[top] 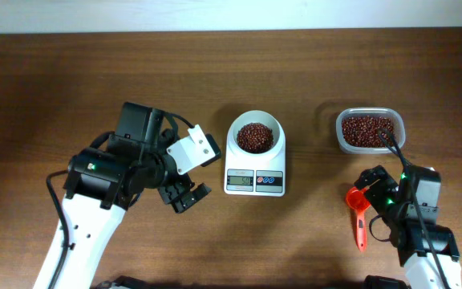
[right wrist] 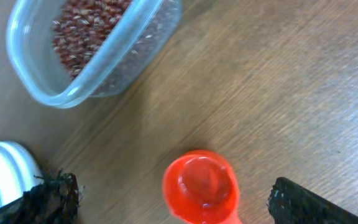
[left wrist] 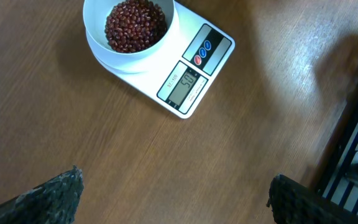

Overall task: Scoop and weigh 50g on scale
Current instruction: 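Lower the scoop with the right gripper onto the table near the front, then open the right gripper to release the scoop and raise it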

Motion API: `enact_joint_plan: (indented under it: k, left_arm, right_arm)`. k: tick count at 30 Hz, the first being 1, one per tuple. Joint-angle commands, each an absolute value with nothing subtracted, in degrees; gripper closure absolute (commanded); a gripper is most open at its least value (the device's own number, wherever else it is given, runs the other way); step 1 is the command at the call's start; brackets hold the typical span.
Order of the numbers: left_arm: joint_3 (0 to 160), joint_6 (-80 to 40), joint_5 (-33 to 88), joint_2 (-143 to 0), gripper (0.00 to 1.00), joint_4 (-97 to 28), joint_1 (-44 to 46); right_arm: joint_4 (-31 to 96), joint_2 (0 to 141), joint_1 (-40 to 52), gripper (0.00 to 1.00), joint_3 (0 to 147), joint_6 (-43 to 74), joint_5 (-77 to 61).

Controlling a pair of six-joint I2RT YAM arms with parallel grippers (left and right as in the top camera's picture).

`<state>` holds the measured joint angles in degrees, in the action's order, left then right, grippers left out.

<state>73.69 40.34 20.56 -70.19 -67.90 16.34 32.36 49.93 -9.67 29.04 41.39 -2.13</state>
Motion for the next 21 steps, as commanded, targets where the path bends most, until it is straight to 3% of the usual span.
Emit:
enact_joint_plan:
  k: [1, 5, 21]
  left_arm:
    - [74.0, 41.3, 21.4, -70.2, 0.01, -67.8, 16.5]
    - [74.0, 41.3, 21.4, -70.2, 0.01, -67.8, 16.5]
    - [74.0, 41.3, 21.4, -70.2, 0.01, -67.8, 16.5]
  right_arm:
    - [38.7, 49.9, -9.8, 0.01, 33.5, 40.7, -13.2]
    - [42.7, 50.0, -9.8, 0.01, 34.0, 40.8, -26.7]
    - [45.2, 56.6, -9.8, 0.01, 33.3, 36.8, -19.6]
